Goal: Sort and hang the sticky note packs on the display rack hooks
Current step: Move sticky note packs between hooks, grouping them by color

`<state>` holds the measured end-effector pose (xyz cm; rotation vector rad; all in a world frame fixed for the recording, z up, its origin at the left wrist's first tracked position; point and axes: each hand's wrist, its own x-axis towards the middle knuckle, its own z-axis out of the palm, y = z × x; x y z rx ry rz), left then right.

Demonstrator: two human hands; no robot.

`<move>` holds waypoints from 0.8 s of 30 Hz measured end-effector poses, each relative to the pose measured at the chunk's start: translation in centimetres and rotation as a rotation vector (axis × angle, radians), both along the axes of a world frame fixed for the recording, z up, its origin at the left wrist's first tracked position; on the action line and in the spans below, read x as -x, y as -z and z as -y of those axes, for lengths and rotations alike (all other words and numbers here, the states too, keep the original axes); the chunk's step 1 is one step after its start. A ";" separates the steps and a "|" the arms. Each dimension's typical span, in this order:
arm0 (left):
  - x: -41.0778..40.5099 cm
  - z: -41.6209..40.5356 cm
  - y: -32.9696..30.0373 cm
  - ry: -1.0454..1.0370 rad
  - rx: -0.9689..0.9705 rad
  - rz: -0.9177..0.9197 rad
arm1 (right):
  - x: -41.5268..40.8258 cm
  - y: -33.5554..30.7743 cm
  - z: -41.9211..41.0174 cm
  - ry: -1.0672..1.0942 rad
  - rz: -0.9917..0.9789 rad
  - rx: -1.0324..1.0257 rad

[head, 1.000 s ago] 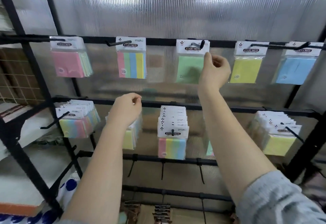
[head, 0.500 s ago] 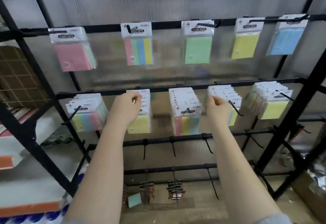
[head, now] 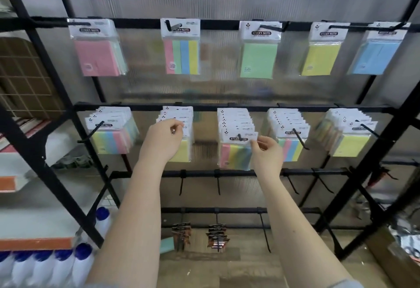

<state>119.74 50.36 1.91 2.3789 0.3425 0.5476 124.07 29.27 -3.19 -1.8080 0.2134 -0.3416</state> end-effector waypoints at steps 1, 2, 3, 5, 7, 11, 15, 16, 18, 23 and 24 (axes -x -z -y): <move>0.1 0.0 0.0 0.000 0.001 0.000 | 0.0 0.1 0.0 -0.003 -0.001 -0.008; 0.1 -0.1 0.0 -0.003 0.008 0.000 | -0.1 0.2 0.0 -0.019 -0.007 -0.018; 0.2 -0.2 0.0 -0.008 0.013 0.002 | -0.2 0.3 0.0 -0.044 -0.014 -0.026; 0.4 -0.4 0.0 -0.014 0.020 0.007 | -0.3 0.6 -0.2 -0.097 -0.018 -0.022; 0.5 -0.7 0.0 -0.019 0.024 0.007 | -0.2 0.9 -0.4 -0.118 -0.011 -0.030; 0.6 -0.9 0.2 -0.025 0.036 0.017 | 0.0 1.0 -0.5 -0.093 0.023 -0.040; 0.7 -0.9 0.4 -0.019 0.043 0.008 | 0.2 0.8 -0.6 0.064 0.066 -0.103; 0.7 -0.9 0.4 -0.021 0.049 0.008 | 0.2 0.8 -0.7 0.083 0.074 -0.098; 0.7 -1.2 0.3 -0.026 0.050 0.009 | 0.2 0.8 -0.9 0.098 0.069 -0.080; 0.8 -1.9 0.5 -0.023 0.047 0.009 | 0.1 1.3 -1.2 0.079 0.067 -0.043; 0.8 -2.0 0.6 -0.025 0.053 0.006 | 0.2 1.2 -1.2 0.041 0.063 -0.025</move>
